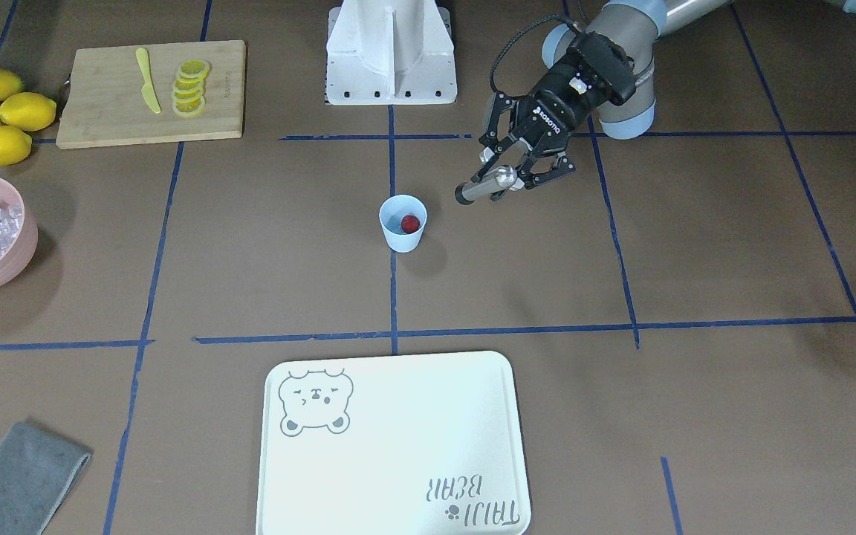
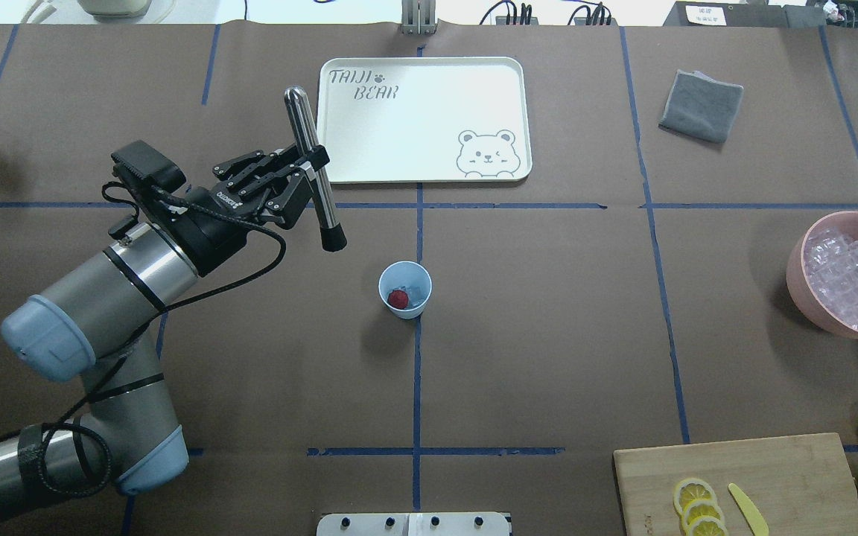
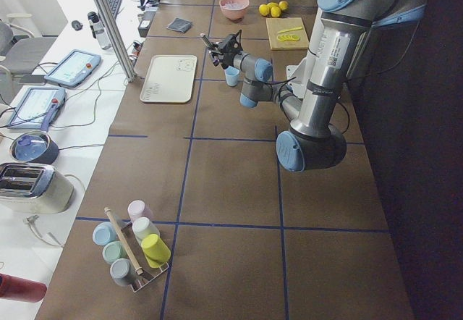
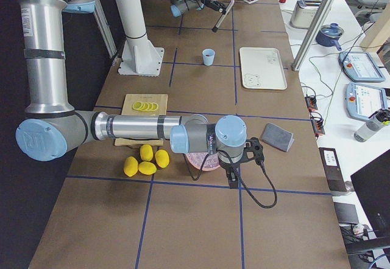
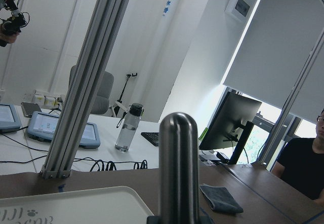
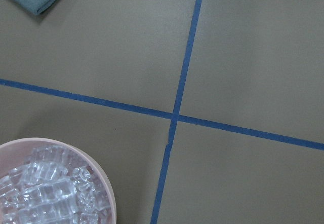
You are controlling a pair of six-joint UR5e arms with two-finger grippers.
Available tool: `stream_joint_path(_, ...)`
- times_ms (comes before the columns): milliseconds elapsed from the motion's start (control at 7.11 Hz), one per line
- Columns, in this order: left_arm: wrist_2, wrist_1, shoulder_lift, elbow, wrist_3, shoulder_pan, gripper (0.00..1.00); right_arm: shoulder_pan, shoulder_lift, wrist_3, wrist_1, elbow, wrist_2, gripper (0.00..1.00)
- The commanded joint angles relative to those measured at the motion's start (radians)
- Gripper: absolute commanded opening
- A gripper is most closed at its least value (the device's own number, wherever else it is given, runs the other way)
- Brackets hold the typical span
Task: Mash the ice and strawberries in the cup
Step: 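Carry the metal muddler with the left gripper over the blue cup, then lower the muddler into the cup and press down with the left gripper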
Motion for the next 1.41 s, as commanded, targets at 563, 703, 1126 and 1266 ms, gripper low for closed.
stream_joint_path(563,0.236,-0.161,-0.161,0.126,0.380,0.206,0.00,0.000,0.001,0.002,0.000,-0.001,-0.003,1.00)
stream_joint_path(703,0.233,-0.161,-0.164,0.134,0.380,0.194,0.00,0.000,0.001,0.003,0.000,-0.001,-0.003,1.00)
stream_joint_path(1126,0.231,-0.155,-0.181,0.185,0.377,0.183,0.00,-0.002,0.001,0.002,-0.001,-0.001,-0.001,1.00)
stream_joint_path(1266,0.233,-0.158,-0.196,0.220,0.374,0.183,0.00,-0.002,0.001,0.003,-0.001,-0.001,-0.003,1.00)
